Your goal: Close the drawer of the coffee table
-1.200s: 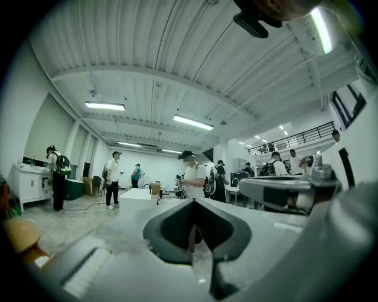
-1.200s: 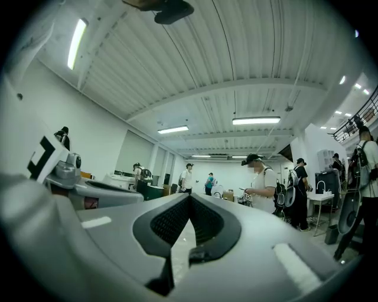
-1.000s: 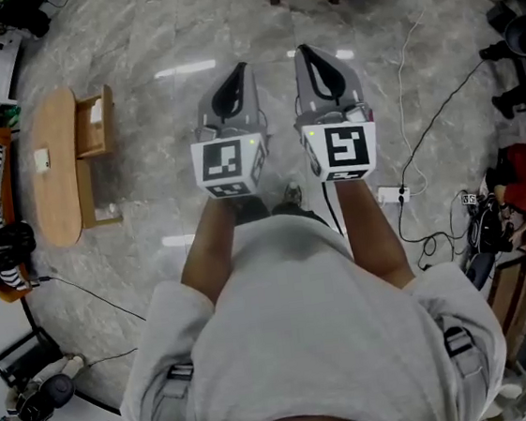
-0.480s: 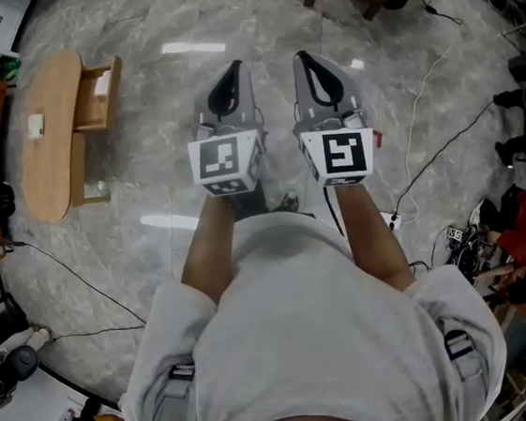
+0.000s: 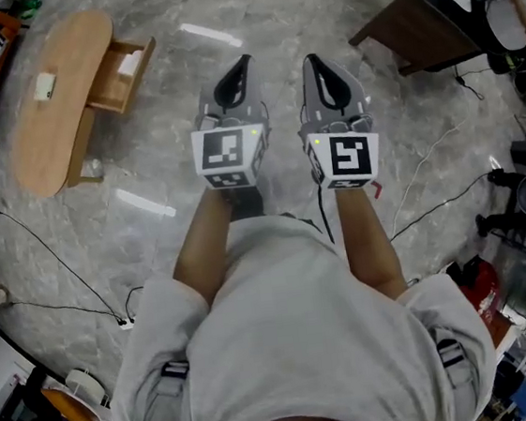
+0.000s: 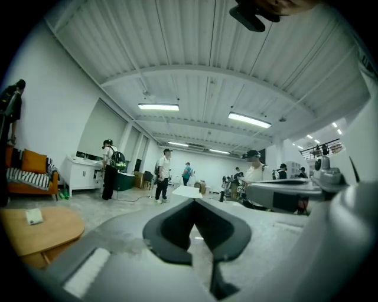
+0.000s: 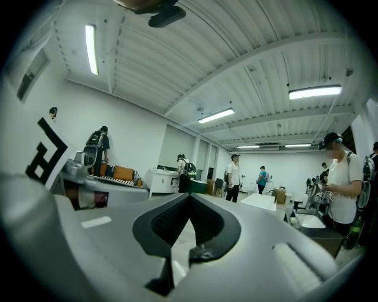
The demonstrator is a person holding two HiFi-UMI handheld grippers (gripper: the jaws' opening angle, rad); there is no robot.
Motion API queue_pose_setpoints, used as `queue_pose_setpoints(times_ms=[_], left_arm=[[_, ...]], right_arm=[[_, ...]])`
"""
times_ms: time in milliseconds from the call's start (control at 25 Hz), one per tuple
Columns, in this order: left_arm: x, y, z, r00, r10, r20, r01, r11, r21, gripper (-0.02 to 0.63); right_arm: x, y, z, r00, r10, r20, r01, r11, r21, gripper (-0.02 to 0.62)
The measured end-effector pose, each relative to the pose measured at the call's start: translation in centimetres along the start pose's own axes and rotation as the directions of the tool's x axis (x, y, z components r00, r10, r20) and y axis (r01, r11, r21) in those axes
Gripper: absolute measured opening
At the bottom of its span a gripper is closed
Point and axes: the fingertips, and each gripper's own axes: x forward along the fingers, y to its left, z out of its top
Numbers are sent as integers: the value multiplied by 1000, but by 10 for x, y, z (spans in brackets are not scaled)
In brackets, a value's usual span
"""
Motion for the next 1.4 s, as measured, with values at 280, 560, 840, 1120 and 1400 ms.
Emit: queue_pose_setpoints(times_ms=[280,560,840,1120,1400], left_arm=[[17,119,5,990,140,-19,-141,989,-49,20],[16,208,9,953,302,-22,-303,951,-55,20],[30,301,3,867,496,-49,-498,866,-55,20],[55,365,0,743,663,-93,-668,743,-40,20],[33,415,-33,633,753,-181,-771,635,-54,20]], right_arm=[[105,75,20,983,184,12,-183,982,-45,6],[189,138,22,927,375,7,-374,926,-43,6],[286,184,5,826,563,-6,-563,826,-35,6],[375,208,21,677,735,41,-729,677,-101,6],[436,241,-27,593,803,-49,-804,594,1,7]])
